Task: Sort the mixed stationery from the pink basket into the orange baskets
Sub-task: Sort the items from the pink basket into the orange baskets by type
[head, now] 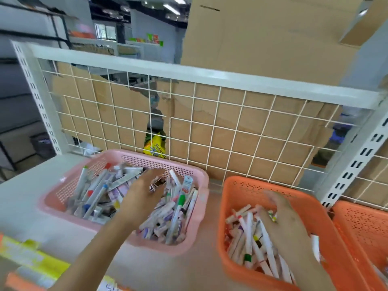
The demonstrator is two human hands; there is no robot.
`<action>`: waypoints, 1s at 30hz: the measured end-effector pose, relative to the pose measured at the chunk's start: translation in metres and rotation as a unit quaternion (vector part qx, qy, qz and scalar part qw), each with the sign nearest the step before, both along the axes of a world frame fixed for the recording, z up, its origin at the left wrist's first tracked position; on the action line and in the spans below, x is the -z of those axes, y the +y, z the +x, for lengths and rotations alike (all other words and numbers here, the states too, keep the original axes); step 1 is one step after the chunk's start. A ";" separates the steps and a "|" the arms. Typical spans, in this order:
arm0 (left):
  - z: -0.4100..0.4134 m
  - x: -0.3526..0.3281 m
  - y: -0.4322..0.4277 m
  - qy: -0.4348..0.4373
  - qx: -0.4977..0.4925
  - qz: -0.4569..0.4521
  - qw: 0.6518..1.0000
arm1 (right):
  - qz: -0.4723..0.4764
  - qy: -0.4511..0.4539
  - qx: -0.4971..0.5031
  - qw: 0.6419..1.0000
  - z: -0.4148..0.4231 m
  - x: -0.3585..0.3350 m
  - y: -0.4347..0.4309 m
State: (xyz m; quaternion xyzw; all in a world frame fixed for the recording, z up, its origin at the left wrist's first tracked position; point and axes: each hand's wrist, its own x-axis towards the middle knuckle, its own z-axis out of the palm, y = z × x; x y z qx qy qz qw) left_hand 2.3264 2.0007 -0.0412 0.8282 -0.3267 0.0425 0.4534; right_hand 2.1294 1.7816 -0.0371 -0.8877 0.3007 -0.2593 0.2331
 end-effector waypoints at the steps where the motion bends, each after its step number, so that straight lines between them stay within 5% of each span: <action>1: 0.008 0.000 0.010 0.006 -0.009 0.000 1.000 | -0.004 0.001 -0.004 1.000 0.009 0.000 0.006; 15: 0.125 0.014 0.090 0.024 0.021 0.068 0.997 | 0.032 0.055 -0.133 0.989 0.154 -0.003 0.111; 24: 0.160 0.025 0.089 0.047 0.083 0.095 0.991 | 0.017 0.320 -0.134 0.938 0.234 0.012 0.162; 30: 0.167 0.035 0.089 0.035 0.106 0.106 0.988 | 0.051 0.356 -0.128 0.924 0.238 0.012 0.158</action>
